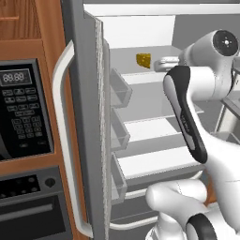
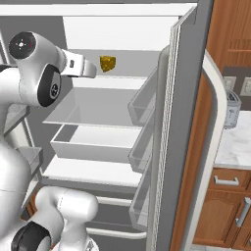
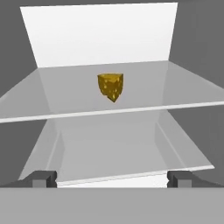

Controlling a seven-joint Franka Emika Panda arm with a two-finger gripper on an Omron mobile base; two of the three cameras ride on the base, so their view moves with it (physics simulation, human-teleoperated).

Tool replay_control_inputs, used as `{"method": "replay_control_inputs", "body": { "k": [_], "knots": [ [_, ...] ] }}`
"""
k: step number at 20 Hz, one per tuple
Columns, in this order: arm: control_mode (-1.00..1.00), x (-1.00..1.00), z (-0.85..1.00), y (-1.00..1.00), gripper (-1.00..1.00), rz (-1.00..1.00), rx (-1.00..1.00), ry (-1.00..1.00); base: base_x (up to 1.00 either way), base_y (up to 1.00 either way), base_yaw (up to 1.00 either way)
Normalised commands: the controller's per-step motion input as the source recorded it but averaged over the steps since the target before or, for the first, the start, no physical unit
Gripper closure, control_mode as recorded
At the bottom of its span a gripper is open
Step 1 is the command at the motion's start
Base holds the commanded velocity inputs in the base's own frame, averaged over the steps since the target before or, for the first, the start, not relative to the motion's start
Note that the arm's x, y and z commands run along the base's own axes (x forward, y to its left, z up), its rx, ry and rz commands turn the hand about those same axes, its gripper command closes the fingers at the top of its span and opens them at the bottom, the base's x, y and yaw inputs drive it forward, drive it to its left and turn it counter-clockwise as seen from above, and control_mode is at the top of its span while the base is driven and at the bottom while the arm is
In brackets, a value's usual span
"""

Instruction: Retrieve the sausage and cheese from the fridge and place them on the cutting board on the counter.

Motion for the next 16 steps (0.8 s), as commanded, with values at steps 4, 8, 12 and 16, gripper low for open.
{"method": "replay_control_inputs", "body": {
  "k": [4,8,12,16],
  "knots": [
    [-1.00,0.63,-0.01,-0.01,-1.00,0.00,0.00,0.00,0.00,0.00,0.00],
    [-1.00,0.56,0.00,-0.01,-1.00,0.00,0.00,0.00,0.00,0.00,0.00],
    [-1.00,0.55,-0.01,0.00,-1.00,0.00,0.00,0.00,0.00,0.00,0.00],
    [-1.00,0.56,-0.09,-0.04,-1.00,0.00,0.00,0.00,0.00,0.00,0.00]
  ]
}}
